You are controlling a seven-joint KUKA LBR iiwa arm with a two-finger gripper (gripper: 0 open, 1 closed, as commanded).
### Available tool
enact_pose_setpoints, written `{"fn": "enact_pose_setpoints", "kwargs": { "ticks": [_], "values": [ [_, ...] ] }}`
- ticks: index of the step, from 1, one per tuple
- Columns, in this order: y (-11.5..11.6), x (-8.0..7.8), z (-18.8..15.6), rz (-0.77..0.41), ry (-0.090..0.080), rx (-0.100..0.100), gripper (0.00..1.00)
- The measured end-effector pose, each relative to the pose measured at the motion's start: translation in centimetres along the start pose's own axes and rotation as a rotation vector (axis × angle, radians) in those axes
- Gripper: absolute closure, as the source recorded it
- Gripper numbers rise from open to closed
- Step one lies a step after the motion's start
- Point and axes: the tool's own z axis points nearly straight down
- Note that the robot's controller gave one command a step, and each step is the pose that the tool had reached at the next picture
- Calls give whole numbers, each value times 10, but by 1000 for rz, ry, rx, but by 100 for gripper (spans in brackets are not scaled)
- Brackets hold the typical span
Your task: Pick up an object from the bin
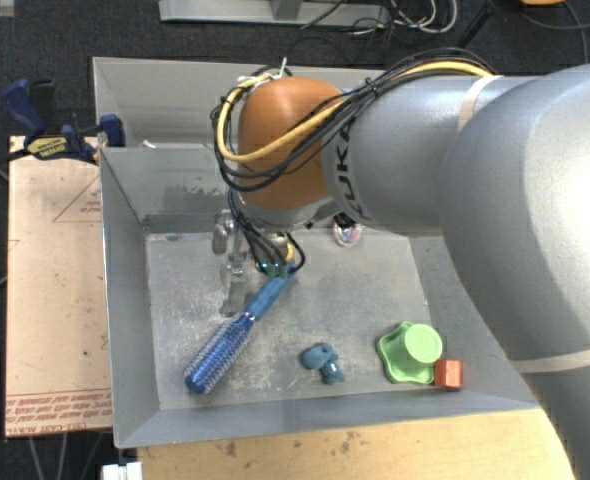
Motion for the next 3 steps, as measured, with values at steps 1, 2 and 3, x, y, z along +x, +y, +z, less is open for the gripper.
{"fn": "enact_pose_setpoints", "kwargs": {
  "ticks": [1, 2, 3],
  "values": [
    [13, 19, 59, 186, -2, 0, 0],
    [-7, 27, 42, -292, -8, 1, 0],
    [-83, 41, 6, -257, -8, 4, 0]
  ]
}}
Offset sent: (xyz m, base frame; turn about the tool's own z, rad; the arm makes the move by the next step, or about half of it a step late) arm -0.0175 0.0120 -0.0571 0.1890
